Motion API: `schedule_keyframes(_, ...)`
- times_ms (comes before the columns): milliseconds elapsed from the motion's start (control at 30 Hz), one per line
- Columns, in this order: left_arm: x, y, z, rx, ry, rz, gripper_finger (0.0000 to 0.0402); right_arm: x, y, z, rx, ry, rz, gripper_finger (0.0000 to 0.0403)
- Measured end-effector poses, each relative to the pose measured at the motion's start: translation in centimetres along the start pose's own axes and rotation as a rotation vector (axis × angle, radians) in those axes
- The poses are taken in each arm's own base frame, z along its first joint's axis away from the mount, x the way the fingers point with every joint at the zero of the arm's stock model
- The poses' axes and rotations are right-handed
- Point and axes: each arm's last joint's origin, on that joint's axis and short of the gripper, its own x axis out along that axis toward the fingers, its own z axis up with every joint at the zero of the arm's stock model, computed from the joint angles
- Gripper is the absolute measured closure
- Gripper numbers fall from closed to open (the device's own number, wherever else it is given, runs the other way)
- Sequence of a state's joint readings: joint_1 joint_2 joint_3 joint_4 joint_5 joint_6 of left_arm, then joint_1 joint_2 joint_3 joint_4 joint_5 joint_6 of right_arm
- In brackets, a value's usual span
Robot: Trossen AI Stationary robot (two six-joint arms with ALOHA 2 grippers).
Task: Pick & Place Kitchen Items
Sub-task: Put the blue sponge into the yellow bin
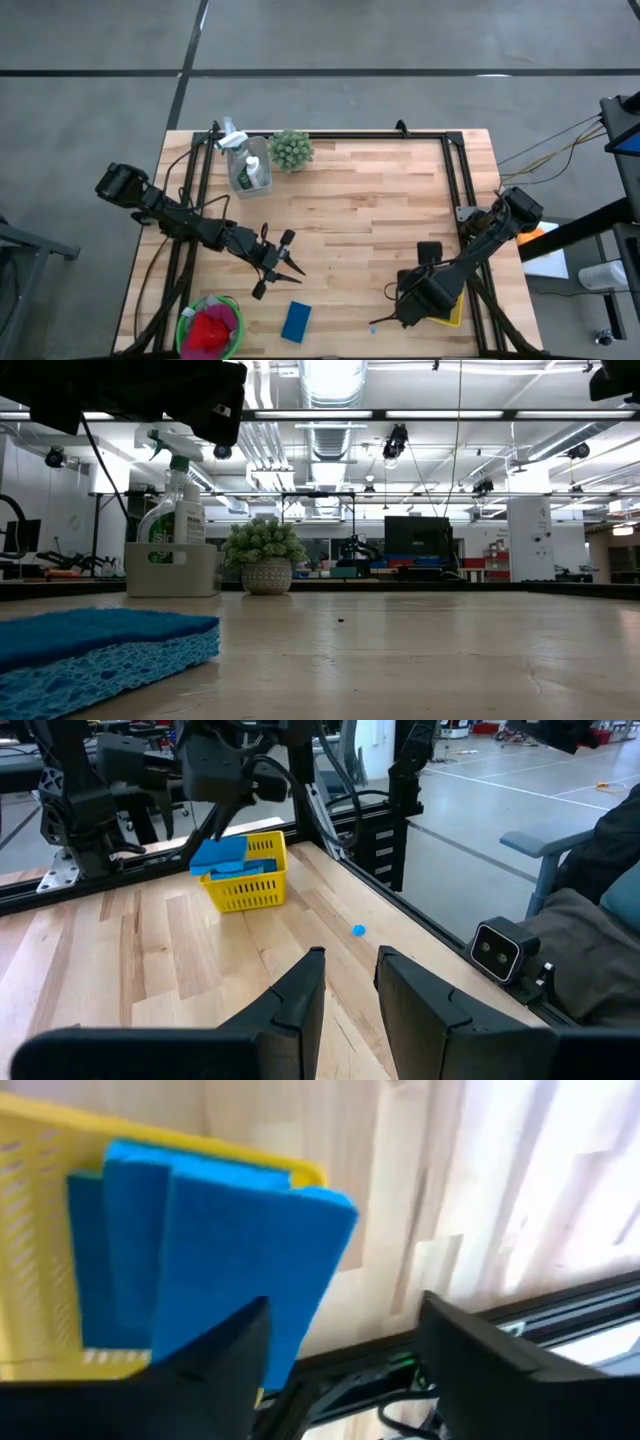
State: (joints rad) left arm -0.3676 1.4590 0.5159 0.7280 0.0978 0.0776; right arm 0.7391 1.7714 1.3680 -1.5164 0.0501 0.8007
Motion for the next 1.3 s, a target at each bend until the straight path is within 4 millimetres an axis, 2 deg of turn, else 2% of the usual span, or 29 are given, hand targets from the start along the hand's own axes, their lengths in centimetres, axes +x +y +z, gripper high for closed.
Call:
schedule_keyframes(233, 0.0, 0.0, 0.0, 0.000, 0.000, 0.000, 0.0303, 1.5, -0.5, -0.1, 0.038, -0.028, -0.116, 0.0359)
schedule_keyframes(267, 0.0, 0.0, 0.0, 0.000, 0.000, 0.000, 0.0303, 1.9, -0.6, -0.2, 0.043, -0.024, -0.131, 0.0368)
schedule_keyframes(400, 0.0, 0.0, 0.0, 0.000, 0.000, 0.000, 0.0303, 3.3, -0.9, -0.5, 0.055, 0.009, -0.173, 0.0374)
schedule_keyframes(500, 0.0, 0.0, 0.0, 0.000, 0.001, 0.000, 0.0303, 3.6, -0.9, -0.6, 0.043, 0.009, -0.165, 0.0383)
schedule_keyframes(800, 0.0, 0.0, -0.1, -0.001, 0.006, 0.000, 0.0303, 2.4, -0.1, -0.2, -0.032, -0.098, 0.088, 0.0386)
schedule_keyframes(967, 0.0, 0.0, -0.1, -0.001, 0.011, -0.001, 0.0303, 1.8, -0.6, -0.6, -0.007, -0.123, 0.100, 0.0386)
schedule_keyframes(1133, 0.0, 0.0, -0.1, -0.001, 0.014, -0.001, 0.0303, 1.4, -1.2, -0.8, 0.033, -0.190, 0.037, 0.0386)
schedule_keyframes(1300, 0.0, 0.0, -0.2, -0.004, 0.020, -0.001, 0.0303, 0.5, -1.3, -0.6, 0.072, -0.408, -0.031, 0.0386)
